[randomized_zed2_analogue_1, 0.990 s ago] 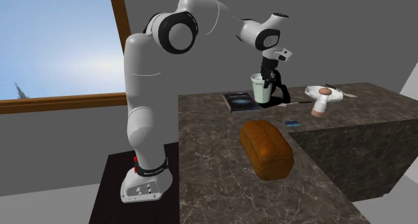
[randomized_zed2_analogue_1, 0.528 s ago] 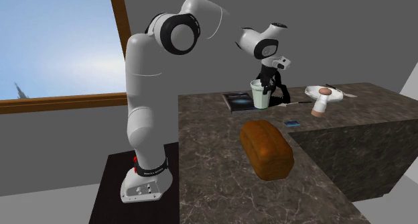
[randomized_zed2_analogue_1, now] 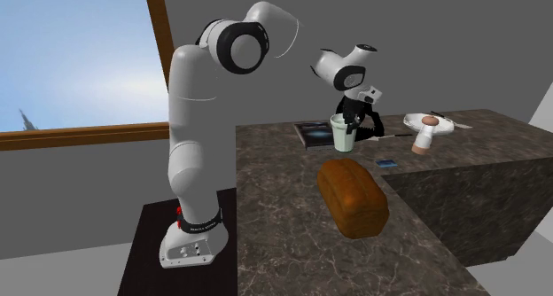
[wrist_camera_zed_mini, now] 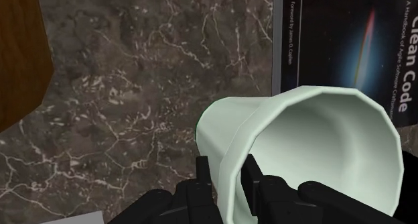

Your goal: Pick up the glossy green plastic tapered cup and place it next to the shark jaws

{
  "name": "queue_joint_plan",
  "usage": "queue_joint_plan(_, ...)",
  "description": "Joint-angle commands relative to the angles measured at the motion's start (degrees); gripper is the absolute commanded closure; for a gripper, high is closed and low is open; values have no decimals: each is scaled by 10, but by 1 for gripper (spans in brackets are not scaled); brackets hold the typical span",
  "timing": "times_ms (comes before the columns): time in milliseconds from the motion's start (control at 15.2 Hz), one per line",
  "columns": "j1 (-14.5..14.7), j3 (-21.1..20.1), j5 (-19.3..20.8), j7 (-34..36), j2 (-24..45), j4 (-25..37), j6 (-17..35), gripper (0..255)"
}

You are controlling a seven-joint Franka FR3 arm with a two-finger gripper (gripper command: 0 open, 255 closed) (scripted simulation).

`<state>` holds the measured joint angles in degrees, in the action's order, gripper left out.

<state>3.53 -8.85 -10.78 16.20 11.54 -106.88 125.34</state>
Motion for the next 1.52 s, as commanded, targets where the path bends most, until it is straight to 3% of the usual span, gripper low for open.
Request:
queue_joint_plan(0, 0, 0, -1, -2, 4, -10, 14, 255)
queue_joint_plan(396, 1, -1, -3, -9, 21, -30, 52, 255)
queue_joint_plan(858, 1, -1, -3, -9, 21, -30, 52, 255)
queue_joint_plan(924, 1, -1, -3, -9, 21, -30, 52, 0)
queue_joint_plan(1254, 1, -1, -3, -9, 21, -30, 52, 0)
queue_joint_plan(1452, -5, 2, -4, -9, -10, -13, 3, 0)
